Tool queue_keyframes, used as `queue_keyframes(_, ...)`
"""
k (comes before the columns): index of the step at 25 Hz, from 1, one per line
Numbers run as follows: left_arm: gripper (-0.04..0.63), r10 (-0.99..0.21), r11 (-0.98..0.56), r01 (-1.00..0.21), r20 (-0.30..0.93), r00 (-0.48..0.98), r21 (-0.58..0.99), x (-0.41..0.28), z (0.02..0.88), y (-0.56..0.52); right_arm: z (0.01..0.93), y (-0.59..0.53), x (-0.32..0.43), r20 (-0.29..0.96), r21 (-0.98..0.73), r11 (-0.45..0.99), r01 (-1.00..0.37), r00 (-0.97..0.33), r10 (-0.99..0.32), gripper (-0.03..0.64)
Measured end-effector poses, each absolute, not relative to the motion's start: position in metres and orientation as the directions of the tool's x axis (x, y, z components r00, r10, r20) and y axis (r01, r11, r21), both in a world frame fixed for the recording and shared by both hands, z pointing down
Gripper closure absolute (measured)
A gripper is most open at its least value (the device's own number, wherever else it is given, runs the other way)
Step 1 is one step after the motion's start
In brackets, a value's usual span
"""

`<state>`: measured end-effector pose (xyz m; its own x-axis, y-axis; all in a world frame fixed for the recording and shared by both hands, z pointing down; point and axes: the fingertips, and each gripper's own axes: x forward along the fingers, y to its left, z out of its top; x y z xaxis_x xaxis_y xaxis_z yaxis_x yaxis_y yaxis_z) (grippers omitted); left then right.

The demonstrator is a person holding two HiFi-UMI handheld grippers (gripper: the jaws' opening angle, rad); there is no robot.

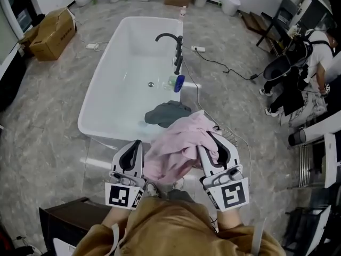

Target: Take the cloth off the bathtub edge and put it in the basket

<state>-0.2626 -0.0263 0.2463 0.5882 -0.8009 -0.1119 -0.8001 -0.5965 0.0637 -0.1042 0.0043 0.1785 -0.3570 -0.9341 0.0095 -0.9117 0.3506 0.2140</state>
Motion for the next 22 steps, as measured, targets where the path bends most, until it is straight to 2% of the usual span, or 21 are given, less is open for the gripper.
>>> queue_keyframes(5, 0.588, -0.735, -0.677, -0.730, -0.108, 0.669, 0.087, -0.231, 0.256, -0.028, 0.175, 0.023, -0.076, 0.012, 0.226, 0.249, -0.942, -0.253, -0.968, 0.525)
queue_keyframes(14, 0.588, -0.550, -0.835, -0.542, -0.100, 0.829, 0.096, -0.120, 0.253, -0.009, 0.169, 0.082, 0.018, 0.027, 0.223, 0.008, -0.975, -0.002, -1.000, 0.525)
queue_keyframes(22, 0.588, -0.480, -0.877, -0.476, -0.068, 0.875, 0.062, -0.019, 0.259, 0.018, 0.170, 0.128, 0.123, -0.008, 0.205, -0.108, -0.973, 0.109, -0.994, 0.525)
